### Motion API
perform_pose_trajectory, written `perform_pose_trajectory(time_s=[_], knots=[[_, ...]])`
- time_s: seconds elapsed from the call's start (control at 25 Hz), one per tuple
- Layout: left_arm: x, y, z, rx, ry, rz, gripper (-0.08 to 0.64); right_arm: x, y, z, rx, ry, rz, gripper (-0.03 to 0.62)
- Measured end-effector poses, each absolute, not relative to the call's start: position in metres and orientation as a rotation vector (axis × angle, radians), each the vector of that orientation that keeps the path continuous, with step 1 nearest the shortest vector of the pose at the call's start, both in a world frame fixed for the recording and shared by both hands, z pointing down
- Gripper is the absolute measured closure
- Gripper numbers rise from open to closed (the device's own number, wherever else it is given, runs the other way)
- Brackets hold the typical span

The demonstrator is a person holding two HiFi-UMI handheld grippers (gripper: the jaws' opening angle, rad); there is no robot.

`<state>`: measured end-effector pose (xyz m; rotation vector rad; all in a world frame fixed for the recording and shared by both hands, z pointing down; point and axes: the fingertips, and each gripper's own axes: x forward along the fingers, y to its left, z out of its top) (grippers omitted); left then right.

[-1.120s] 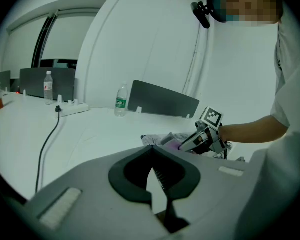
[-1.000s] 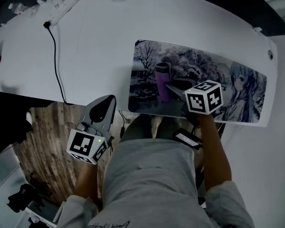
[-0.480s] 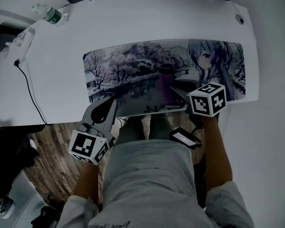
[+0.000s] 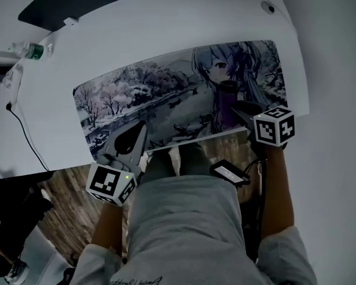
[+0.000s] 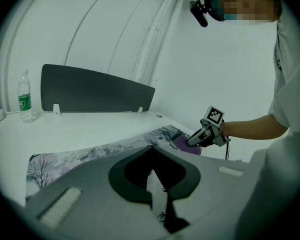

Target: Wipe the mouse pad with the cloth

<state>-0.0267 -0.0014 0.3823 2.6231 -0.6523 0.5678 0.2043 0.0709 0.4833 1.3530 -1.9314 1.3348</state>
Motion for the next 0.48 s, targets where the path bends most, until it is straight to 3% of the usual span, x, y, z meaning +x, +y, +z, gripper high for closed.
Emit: perform_pose_trajectory(time_s=[0.48], knots=[[0.068,0.015,0.386,2.645,-0.578,0.589,0.541,0.378,0.143,0.492,1.536,-1.713,1.328,0.522]])
